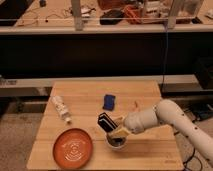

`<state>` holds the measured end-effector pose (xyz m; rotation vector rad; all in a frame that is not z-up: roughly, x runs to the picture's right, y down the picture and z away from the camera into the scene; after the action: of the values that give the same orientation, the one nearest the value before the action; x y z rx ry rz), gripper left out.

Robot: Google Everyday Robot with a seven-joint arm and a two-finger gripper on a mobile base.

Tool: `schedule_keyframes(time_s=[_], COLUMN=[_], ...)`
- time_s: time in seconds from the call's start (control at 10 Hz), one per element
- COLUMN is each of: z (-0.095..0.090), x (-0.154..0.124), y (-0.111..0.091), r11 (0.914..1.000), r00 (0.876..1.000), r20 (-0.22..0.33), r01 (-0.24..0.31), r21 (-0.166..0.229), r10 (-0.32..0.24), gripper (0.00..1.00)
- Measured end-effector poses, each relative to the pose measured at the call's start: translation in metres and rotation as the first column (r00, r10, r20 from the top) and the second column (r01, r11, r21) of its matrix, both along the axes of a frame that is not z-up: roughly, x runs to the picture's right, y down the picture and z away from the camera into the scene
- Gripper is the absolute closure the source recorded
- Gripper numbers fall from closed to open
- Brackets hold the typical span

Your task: Place the eraser in the ceramic cup

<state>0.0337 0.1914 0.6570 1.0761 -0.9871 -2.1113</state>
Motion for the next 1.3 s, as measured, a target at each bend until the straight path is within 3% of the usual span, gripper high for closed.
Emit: schedule_keyframes(time_s=[0.8,1.3], z=[0.007,0.006], x=[0.008,0.011], y=[0.010,0.010], r11=[0.9985,0.9980], r00=[0.999,0.998], r20=[0.049,0.055], r01=[0.015,0.015], r21=[0.052,0.061], r10=[-0.018,-0.019], gripper=[0.21,0.20])
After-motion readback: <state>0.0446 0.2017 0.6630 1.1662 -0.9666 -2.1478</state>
